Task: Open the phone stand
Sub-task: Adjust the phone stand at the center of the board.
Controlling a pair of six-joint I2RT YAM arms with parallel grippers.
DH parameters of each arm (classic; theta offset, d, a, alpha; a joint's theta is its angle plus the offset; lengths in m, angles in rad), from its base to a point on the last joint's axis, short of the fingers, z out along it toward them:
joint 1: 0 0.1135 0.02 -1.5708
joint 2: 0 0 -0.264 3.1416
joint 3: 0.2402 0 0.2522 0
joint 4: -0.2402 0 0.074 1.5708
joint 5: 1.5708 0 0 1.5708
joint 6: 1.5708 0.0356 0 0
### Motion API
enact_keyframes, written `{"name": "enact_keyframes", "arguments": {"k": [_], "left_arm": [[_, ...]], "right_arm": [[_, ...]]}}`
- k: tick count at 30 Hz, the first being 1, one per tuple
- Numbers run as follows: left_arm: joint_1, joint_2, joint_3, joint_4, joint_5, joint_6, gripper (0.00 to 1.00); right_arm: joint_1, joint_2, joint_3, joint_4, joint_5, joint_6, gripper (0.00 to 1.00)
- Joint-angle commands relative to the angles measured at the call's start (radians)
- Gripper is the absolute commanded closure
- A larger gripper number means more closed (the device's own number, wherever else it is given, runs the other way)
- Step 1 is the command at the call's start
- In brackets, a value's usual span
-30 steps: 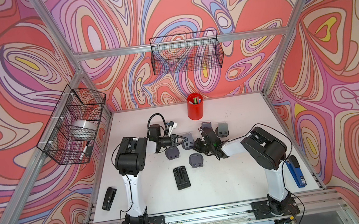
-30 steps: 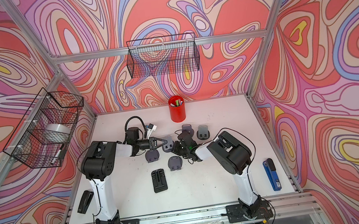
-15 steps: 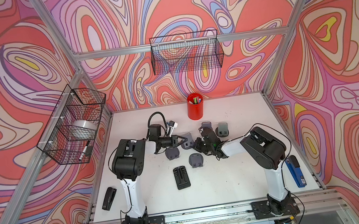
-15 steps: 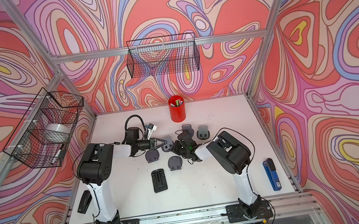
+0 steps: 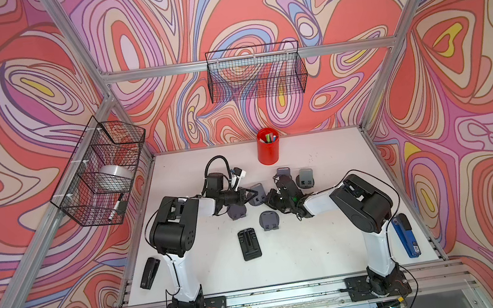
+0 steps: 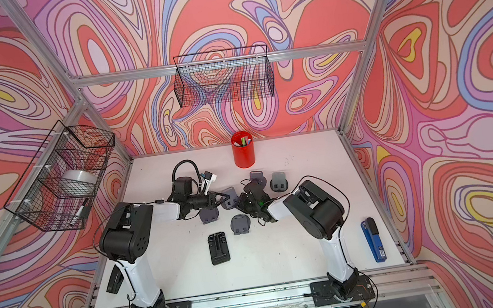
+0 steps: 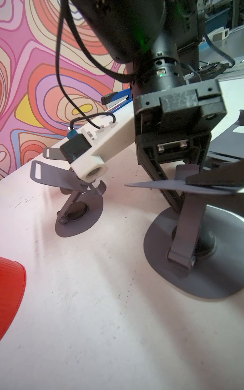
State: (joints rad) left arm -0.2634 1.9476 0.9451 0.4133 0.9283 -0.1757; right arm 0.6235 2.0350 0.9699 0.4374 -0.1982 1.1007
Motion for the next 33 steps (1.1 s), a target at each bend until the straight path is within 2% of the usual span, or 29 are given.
{"name": "enact_keyframes", "arguments": {"k": [1, 8, 13, 19, 26, 33], "left_arm": [[-0.003, -0.014, -0.028, 0.01, -0.119, 0.065, 1.0], [-0.008, -0.001, -0.011, -0.011, -0.119, 0.066, 1.0], [-0.008, 0.028, 0.02, 0.004, -0.071, 0.011, 1.0], [0.011, 0.085, 0.058, 0.087, 0.016, -0.102, 1.0], [0.031, 0.15, 0.117, 0.138, 0.112, -0.203, 1.0], [0.051, 0.199, 0.103, 0.387, 0.204, -0.401, 1.0]], "right_arm": [[0.006, 0.049, -0.015, -0.111, 0.024, 0.009, 1.0], [0.006, 0.045, -0.013, -0.117, 0.015, 0.007, 1.0], [0.005, -0.002, -0.024, -0.151, 0.001, -0.015, 1.0], [0.005, -0.128, -0.058, -0.277, -0.007, -0.084, 0.83], [0.005, -0.305, -0.079, -0.476, 0.017, -0.192, 0.74], [-0.007, -0.383, -0.034, -0.567, 0.031, -0.263, 0.68]]}}
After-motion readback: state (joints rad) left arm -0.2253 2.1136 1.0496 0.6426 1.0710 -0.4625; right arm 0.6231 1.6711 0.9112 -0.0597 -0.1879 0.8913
